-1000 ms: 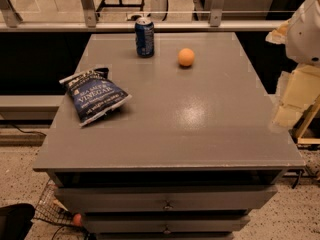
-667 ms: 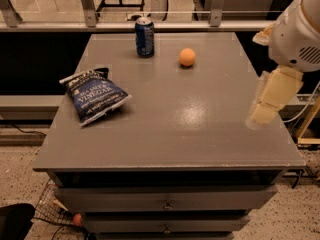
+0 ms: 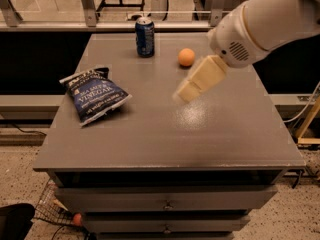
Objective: Pick blue chip bag
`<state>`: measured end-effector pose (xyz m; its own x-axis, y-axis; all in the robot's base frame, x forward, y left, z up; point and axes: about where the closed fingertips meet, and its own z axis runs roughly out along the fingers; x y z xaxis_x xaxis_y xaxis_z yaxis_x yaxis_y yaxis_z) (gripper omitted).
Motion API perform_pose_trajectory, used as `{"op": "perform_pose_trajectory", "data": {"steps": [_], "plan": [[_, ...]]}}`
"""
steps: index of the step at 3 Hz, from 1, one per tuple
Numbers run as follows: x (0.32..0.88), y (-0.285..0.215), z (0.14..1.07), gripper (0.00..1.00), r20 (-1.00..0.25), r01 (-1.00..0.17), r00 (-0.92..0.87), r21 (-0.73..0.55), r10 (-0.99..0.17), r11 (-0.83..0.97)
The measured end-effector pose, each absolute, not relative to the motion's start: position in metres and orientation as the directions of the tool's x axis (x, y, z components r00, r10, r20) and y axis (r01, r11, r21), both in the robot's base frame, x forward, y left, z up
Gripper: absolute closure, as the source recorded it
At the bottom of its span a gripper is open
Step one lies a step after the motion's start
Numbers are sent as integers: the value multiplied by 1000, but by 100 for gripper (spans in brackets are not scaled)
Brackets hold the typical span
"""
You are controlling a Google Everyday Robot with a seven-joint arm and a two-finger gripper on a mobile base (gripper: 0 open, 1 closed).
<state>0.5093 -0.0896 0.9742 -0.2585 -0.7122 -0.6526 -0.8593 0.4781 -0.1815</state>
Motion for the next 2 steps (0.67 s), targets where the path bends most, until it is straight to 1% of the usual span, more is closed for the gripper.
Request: {"op": "perform_pose_trajectory", "data": {"steps": [1, 2], "plan": [[544, -41, 986, 0, -765, -834, -268, -120, -585, 539], [556, -9, 985, 0, -789, -826, -296, -71, -538, 560]]}}
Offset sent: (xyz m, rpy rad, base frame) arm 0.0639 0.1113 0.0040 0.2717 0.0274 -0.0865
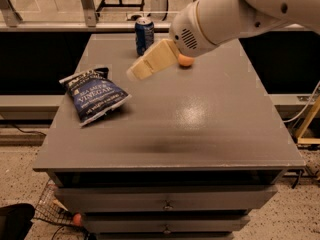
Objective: Pick blue chip bag
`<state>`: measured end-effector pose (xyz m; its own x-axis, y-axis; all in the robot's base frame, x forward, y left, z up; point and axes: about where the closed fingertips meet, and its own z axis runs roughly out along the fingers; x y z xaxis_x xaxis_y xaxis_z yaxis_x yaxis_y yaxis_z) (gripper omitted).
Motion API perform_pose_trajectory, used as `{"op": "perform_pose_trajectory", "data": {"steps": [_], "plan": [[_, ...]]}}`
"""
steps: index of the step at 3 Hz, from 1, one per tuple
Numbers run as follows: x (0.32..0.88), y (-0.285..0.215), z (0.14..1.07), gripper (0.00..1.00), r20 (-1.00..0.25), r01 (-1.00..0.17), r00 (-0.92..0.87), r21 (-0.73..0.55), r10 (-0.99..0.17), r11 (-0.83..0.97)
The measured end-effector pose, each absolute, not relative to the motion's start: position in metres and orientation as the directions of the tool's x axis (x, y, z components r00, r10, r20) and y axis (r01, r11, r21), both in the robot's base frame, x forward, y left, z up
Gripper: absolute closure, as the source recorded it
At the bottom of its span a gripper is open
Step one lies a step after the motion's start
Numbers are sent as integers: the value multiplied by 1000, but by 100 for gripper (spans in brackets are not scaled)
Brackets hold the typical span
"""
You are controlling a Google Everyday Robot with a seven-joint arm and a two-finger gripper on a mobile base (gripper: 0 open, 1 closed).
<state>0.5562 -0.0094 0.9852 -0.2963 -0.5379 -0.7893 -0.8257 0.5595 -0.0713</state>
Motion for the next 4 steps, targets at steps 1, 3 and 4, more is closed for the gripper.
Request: {"op": "perform_pose_trajectory", "data": {"steps": [1, 3, 4], "plan": [[556, -9, 985, 0, -789, -826, -296, -72, -538, 559], [594, 46, 946, 0, -797, -858, -240, -93, -554, 505], [614, 79, 920, 0, -779, -876, -232, -93, -582, 474]]}}
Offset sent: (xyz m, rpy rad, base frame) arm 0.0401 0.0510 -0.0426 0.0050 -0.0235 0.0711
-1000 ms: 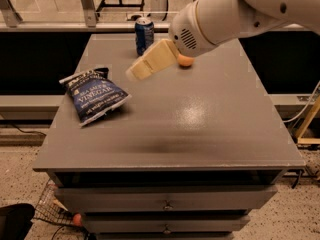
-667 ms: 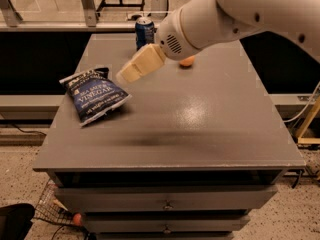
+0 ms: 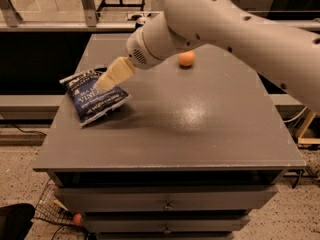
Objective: Pick blue chip bag
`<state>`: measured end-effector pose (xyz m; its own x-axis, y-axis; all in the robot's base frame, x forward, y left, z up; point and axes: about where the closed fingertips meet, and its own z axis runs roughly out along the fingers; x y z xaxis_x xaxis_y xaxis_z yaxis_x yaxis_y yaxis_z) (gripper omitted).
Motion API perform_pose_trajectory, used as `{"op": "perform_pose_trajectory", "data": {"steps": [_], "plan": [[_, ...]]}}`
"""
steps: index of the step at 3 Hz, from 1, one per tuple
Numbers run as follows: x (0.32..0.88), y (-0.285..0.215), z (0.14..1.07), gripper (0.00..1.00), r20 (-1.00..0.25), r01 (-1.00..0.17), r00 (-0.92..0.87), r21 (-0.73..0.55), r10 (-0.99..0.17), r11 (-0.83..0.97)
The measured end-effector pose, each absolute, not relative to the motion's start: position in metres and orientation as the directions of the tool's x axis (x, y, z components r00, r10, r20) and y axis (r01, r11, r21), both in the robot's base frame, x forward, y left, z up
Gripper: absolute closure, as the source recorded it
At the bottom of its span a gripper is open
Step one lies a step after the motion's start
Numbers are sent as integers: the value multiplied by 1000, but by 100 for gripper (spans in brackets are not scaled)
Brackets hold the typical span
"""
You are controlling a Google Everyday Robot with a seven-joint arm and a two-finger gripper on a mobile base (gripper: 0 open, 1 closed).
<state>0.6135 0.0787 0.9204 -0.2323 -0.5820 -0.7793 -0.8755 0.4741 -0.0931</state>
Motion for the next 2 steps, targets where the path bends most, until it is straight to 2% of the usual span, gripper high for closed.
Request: {"op": "perform_pose_trajectory", "data": {"steps": [2], "plan": [[633, 123, 868, 0, -746, -898, -272, -30, -607, 439]]}}
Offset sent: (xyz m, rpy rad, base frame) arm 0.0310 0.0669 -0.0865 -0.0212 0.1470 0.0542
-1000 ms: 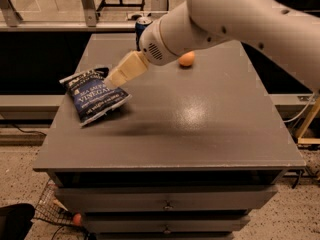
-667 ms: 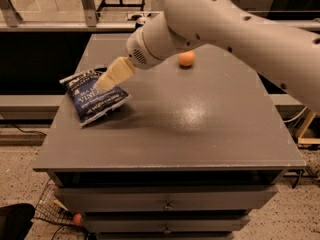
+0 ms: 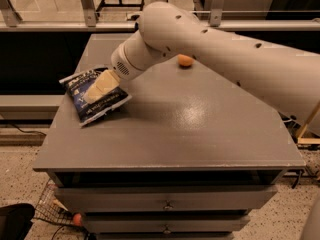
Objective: Pick blue chip bag
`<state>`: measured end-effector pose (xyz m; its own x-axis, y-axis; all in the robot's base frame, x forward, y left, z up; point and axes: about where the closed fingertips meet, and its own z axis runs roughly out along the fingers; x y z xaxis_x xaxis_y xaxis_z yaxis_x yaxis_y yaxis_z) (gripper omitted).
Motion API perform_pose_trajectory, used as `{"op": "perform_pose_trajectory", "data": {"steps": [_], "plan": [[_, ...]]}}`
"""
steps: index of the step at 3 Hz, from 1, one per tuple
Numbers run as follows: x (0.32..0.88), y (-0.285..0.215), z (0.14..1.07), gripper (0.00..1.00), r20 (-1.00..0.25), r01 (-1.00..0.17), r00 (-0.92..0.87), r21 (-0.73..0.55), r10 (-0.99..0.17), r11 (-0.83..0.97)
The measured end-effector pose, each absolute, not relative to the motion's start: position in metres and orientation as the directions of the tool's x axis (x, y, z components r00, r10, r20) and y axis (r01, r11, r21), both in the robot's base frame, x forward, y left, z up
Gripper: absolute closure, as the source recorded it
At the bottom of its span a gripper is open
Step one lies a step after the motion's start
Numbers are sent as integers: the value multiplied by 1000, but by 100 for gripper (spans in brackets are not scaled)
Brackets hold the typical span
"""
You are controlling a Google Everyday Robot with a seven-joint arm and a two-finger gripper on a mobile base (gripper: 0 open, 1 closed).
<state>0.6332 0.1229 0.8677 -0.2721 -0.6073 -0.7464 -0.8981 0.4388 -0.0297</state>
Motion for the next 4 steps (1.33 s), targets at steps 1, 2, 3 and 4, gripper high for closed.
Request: {"op": "perform_pose_trajectory", "data": {"steps": [1, 2, 3, 4], "plan": [[632, 137, 851, 0, -729, -903, -295, 2, -618, 430], [623, 147, 845, 18, -711, -905, -304, 8, -634, 425], [617, 156, 840, 40, -702, -905, -314, 18, -639, 425], [616, 157, 840, 64, -702, -906, -313, 18, -640, 422]]}}
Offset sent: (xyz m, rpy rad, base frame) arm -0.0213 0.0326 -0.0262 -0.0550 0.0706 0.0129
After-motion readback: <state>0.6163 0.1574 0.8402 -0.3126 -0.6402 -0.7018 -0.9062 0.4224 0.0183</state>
